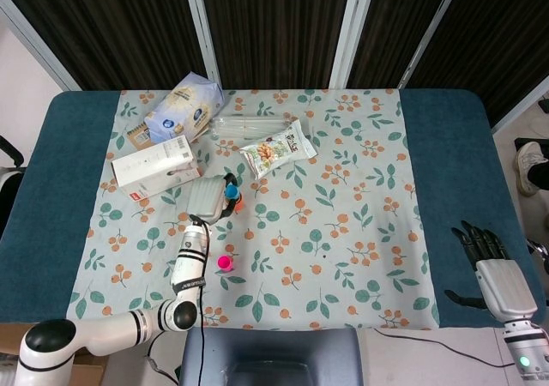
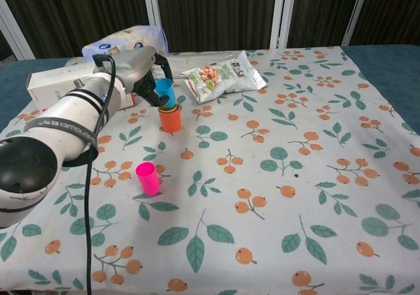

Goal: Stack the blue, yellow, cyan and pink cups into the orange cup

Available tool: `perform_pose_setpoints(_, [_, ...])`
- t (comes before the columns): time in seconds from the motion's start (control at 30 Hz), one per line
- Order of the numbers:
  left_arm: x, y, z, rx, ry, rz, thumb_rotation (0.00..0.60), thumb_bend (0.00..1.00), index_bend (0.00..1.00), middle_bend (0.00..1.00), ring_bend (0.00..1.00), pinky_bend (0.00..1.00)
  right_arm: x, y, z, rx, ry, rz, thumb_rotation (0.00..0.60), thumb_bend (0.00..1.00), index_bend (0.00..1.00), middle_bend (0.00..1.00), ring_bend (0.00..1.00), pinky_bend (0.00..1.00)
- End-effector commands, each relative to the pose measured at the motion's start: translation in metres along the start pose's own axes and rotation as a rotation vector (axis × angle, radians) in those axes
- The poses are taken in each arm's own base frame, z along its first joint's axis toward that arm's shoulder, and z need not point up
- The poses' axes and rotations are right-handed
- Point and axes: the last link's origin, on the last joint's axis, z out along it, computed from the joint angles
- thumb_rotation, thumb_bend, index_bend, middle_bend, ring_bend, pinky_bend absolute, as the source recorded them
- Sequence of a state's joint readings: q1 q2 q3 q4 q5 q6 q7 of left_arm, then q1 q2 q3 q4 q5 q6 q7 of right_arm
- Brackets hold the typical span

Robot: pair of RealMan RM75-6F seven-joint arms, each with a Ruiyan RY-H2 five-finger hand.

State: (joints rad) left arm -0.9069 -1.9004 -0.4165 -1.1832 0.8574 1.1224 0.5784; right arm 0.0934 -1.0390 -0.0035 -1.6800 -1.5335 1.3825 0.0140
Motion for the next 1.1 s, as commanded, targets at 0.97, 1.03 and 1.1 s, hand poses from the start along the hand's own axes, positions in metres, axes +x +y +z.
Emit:
perform_pose_setpoints(0.97, [0.036,-0.043,-0.114,-0.125,-0.101,-0.111,0.600,0.35,0.30,1.00,1.00,1.00,-0.003,-0.003,0.001,0.014,0.008,0.005,0.600,0.14,0.00,0.00,0.00,0.00])
perform_pose_setpoints(1.03, [0.034,-0.052,-0.134,-0.134,-0.132,-0.127,0.600,0.35,0.30,1.00,1.00,1.00,-0.005,-0.005,0.002,0.017,0.003,0.004,0.600,0.14,0.00,0.00,0.00,0.00])
perform_pose_setpoints(1.1, [0.031,-0.056,-0.148,-0.145,-0.136,-0.124,0.600,0.36,0.29,1.00,1.00,1.00,-0.006,-0.005,0.003,0.010,0.003,0.000,0.600,0.14,0.00,0.00,0.00,0.00])
